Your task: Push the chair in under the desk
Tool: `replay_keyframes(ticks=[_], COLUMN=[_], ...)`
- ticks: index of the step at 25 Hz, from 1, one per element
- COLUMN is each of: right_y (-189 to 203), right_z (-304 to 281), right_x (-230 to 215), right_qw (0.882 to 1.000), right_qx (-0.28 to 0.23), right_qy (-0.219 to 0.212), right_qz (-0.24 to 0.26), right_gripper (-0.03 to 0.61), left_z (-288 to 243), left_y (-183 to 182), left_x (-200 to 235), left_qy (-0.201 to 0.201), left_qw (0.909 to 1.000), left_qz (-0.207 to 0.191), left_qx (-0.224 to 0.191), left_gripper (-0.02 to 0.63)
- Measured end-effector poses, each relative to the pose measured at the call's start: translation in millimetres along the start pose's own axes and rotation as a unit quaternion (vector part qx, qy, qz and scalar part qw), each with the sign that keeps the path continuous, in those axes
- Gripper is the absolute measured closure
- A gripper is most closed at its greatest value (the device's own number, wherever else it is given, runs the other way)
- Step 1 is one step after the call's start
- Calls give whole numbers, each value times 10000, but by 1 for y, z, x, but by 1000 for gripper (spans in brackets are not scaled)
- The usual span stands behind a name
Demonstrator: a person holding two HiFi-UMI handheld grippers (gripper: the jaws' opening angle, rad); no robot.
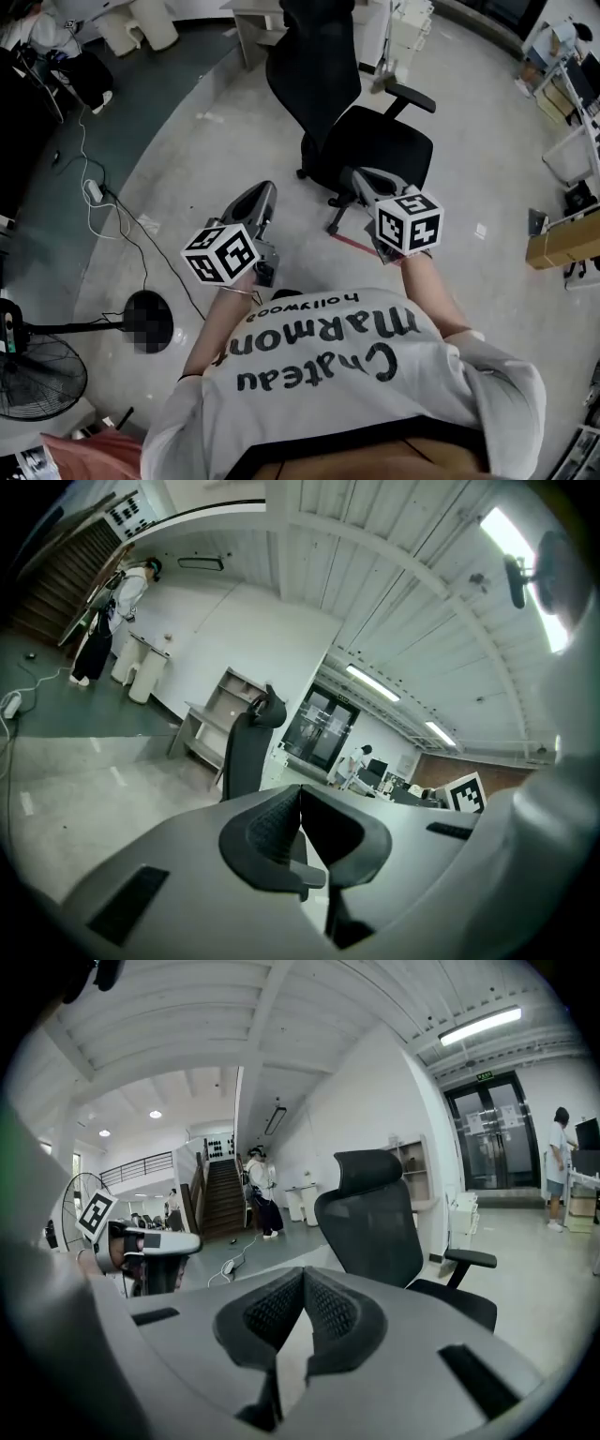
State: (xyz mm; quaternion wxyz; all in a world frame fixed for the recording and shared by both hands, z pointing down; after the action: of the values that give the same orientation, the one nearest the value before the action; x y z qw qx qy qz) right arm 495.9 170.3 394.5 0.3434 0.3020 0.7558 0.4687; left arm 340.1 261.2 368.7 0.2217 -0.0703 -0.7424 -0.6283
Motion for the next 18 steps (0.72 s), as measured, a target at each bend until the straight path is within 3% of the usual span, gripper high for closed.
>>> replay_keyframes(ticks=[3,6,11,18], right_y=[7,-3,-40,-111], right_z=[-28,-51,-88,-159], right_x=[3,0,-7,6], right_qw=[9998,9998,9987,9921], right_qx=[209,163,-253,-1090], right_qy=[-43,80,343,259], right_qz=[-4,-51,-275,-558], right_gripper=[569,569,569,569], left_z=[-5,-23,-65,-108], left_y=[-9,-21,-59,-135], left_x=[26,47,78,135], left_qy=[-155,-66,317,828], left_qw=[9998,9998,9984,9916], left_qz=[-142,-165,-460,-997], left_qx=[-29,-4,67,-12], left_gripper=[595,595,595,595])
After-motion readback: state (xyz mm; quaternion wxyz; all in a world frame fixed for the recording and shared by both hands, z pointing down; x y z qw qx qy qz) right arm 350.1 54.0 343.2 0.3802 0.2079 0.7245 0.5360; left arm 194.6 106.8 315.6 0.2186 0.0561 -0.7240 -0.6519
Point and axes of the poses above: the fingertips, and each gripper's own axes: z backward along the fingers, x to its left, y out of its underside, the point moved 1 cm from there along z, backward along the fingers, and after that the axes turned 4 degrees about -z, right-handed, at the moved point
